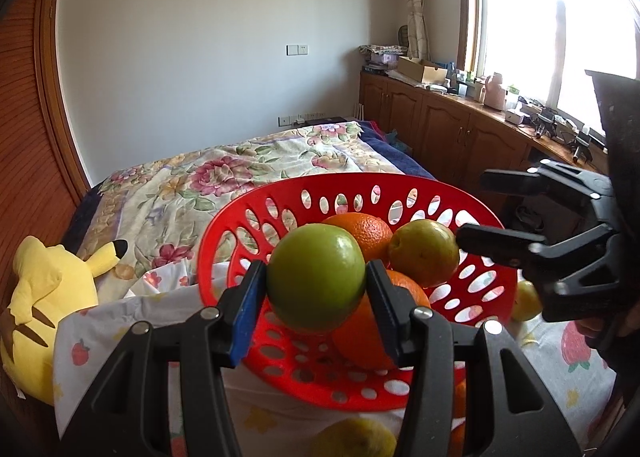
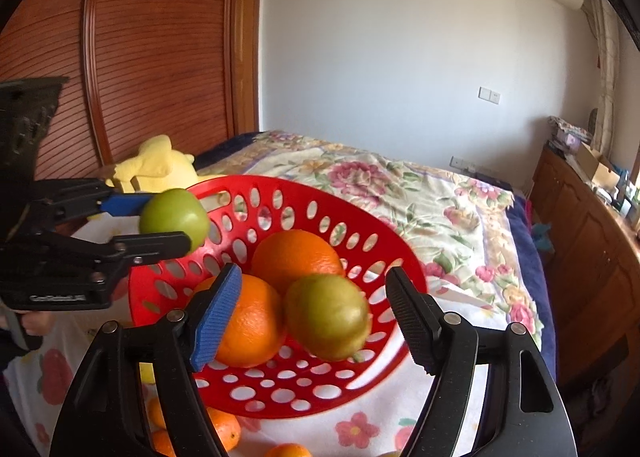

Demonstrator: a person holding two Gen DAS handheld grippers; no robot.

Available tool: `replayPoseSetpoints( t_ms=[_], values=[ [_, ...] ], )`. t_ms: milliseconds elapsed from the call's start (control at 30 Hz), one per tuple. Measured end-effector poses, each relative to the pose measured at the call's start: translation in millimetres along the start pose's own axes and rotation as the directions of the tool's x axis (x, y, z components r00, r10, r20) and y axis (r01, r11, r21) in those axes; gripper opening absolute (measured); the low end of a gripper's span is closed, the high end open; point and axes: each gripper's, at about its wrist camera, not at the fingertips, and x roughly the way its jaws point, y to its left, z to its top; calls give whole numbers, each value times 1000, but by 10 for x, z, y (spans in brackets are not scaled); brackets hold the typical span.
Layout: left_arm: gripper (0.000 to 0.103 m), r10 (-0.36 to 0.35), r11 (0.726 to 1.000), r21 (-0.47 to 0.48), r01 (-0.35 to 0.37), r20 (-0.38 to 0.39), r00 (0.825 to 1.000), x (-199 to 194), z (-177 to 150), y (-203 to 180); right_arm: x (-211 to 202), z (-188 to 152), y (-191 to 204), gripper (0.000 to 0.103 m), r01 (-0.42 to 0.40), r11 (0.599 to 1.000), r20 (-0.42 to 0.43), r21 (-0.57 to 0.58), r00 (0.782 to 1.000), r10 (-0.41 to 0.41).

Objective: Organize fruits
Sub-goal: 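Open both tools to drop the fruit into the basket and withdraw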

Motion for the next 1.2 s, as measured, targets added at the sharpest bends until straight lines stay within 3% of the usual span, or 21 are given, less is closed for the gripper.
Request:
replayPoseSetpoints(
  t_ms=[700,967,1200],
  values=[
    [52,52,999,4,-52,-49,997,218,-55,5,-220,-246,-327,82,63,996,-24,66,998,-62],
    [57,51,999,9,-51,10,999,-139,-131,-9,-355,-370,-354,82,82,992,-37,100,996,-79],
    [63,25,1000,-17,-25,36,999,-493,-407,-40,-562,-592,-393,82,103,982,-48,156,994,-96]
  ],
)
